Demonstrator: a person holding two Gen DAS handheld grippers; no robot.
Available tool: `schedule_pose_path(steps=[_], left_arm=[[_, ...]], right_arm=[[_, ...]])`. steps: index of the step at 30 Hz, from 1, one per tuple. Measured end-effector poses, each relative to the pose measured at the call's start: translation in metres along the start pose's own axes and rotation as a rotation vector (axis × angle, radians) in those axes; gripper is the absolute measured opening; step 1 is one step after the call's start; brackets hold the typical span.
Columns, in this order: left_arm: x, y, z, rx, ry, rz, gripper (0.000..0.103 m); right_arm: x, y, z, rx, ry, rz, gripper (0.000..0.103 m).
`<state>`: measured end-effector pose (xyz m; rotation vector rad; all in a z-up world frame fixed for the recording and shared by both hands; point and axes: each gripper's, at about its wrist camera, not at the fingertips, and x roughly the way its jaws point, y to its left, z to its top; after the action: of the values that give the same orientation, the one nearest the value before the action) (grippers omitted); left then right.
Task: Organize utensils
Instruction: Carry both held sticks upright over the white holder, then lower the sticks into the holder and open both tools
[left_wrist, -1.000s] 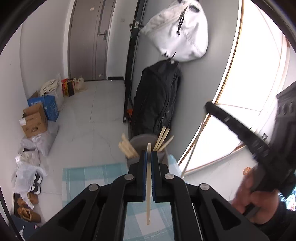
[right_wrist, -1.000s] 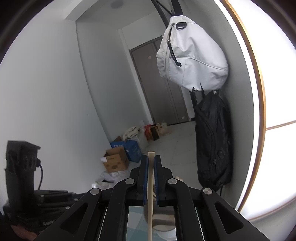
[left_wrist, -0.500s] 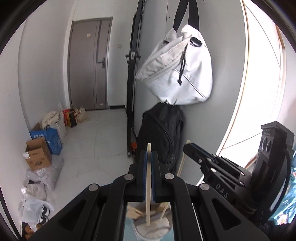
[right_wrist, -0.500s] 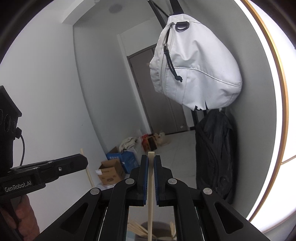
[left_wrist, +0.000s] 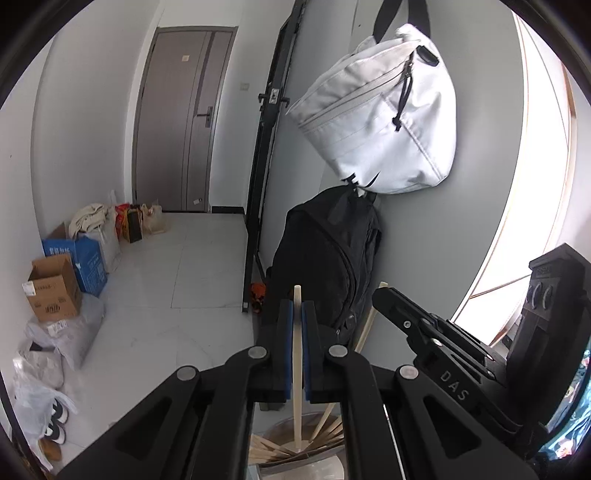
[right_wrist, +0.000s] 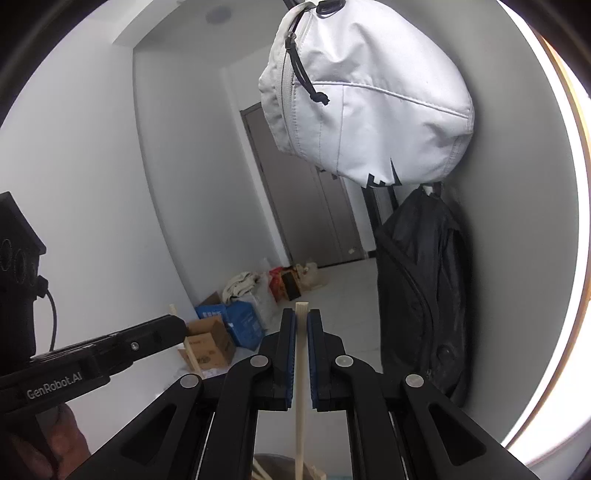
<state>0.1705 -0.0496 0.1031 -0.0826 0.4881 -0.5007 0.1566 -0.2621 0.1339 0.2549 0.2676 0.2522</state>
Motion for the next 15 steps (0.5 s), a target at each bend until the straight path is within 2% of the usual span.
schedule_pose_path(steps=[5, 9, 12, 15], left_arm=[[0.006, 0.005, -0.017, -0.024, 0.028, -0.045, 0.000], [0.007, 0.001, -0.034, 0.008, 0.071, -0.085, 0.000], [0.009, -0.002, -0.041, 0.012, 0.130, -0.150, 0.001], [0.011, -0.006, -0.041, 0.027, 0.207, -0.137, 0.003]], right_arm=[[-0.004, 0.004, -0.016, -0.046, 0.030, 0.039, 0.006], [-0.012, 0.007, -0.030, -0.077, 0.067, 0.085, 0.006], [-0.017, 0.007, -0.040, -0.076, 0.111, 0.113, 0.007], [-0.021, 0.001, -0.048, -0.023, 0.156, 0.130, 0.009]])
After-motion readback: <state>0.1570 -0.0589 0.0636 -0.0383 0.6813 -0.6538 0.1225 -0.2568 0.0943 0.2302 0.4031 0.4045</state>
